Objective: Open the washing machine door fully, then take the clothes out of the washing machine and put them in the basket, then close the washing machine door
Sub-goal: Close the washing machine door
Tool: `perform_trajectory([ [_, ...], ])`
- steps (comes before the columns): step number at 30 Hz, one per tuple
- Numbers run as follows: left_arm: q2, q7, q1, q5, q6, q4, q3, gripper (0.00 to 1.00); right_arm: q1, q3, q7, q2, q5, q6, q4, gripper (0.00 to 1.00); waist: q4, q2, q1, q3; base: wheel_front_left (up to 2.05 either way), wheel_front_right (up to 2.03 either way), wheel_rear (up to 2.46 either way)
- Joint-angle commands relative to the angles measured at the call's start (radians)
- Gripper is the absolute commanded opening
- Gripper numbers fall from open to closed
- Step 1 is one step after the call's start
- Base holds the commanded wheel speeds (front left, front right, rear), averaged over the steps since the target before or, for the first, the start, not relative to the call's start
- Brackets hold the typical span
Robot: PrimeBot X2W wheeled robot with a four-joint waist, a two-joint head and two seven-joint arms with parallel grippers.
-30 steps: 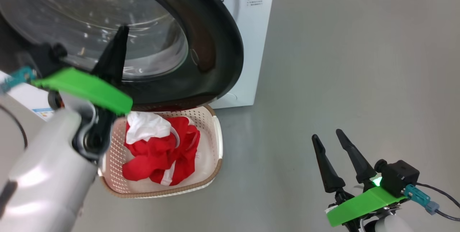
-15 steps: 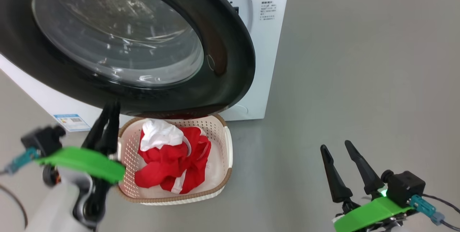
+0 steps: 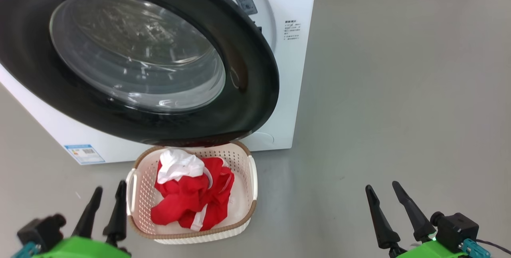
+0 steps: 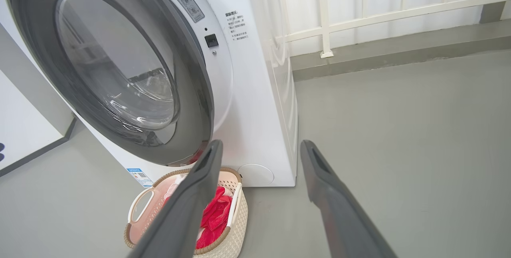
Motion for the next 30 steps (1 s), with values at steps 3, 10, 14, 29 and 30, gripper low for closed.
perform_trajectory([
  [3, 0.009, -0.009, 0.04, 0.074, -0.006, -0.055, 0.085, 1.0, 0.001, 0.014, -0.006, -0.015, 0.0, 0.006, -0.023, 1.0, -0.007, -0.0001, 0.0, -0.016, 0.0, 0.0, 0.0],
  [10, -0.028, -0.009, 0.146, 0.215, -0.006, -0.121, 0.178, 1.0, 0.017, 0.008, -0.006, -0.021, 0.001, 0.006, -0.023, 1.0, -0.019, -0.0001, 0.0, -0.035, 0.0, 0.0, 0.0],
  [14, -0.056, -0.009, 0.208, 0.317, -0.006, -0.172, 0.239, 1.0, 0.033, 0.001, -0.006, -0.023, 0.001, 0.006, -0.026, 1.0, -0.024, -0.0001, 0.0, -0.051, 0.0, 0.0, 0.0],
  [29, -0.139, -0.009, 0.311, 0.487, -0.006, -0.257, 0.326, 1.0, 0.069, -0.028, -0.006, -0.025, -0.002, 0.006, -0.041, 1.0, -0.037, -0.0001, 0.0, -0.07, 0.0, 0.0, 0.0],
  [30, -0.142, -0.009, 0.312, 0.489, -0.006, -0.257, 0.327, 1.0, 0.069, -0.029, -0.006, -0.024, -0.002, 0.006, -0.042, 1.0, -0.037, -0.0001, 0.0, -0.07, 0.0, 0.0, 0.0],
])
